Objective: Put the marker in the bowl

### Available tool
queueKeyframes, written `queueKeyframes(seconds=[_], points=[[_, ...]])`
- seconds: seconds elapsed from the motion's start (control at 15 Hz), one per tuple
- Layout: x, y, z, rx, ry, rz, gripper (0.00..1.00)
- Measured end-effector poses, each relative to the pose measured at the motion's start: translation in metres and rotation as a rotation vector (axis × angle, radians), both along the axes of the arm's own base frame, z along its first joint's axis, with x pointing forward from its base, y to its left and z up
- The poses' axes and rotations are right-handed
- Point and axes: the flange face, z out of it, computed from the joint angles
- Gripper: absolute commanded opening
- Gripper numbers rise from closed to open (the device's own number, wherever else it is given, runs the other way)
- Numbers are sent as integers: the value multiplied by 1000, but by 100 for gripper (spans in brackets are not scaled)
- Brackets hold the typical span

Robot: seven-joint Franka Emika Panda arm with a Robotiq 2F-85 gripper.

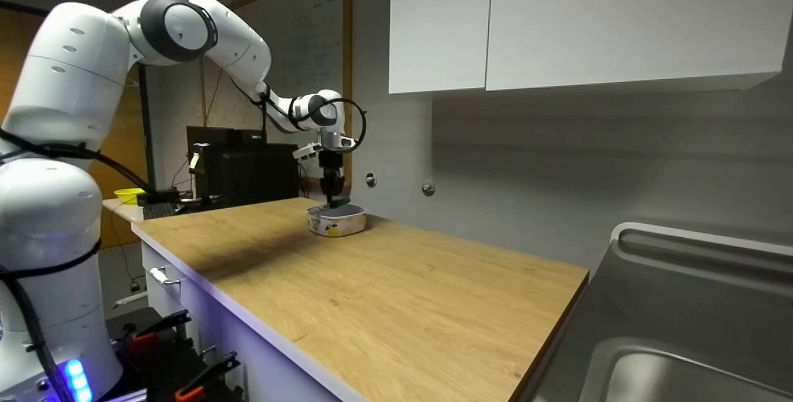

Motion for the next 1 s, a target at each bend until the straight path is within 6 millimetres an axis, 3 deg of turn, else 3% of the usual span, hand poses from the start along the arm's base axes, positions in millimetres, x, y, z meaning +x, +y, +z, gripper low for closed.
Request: queueKeyframes(seconds=[0.07, 0.13, 0.27, 0.67, 0.73, 1.0], points=[[1, -2, -7, -2, 11, -3, 11], [1, -3, -12, -4, 18, -5, 44], [1, -4, -16, -7, 28, -6, 50], [-2, -1, -18, -17, 57, -5, 95], [-3, 0, -18, -18, 59, -5, 99], [-4, 2, -17, -20, 67, -2, 100]])
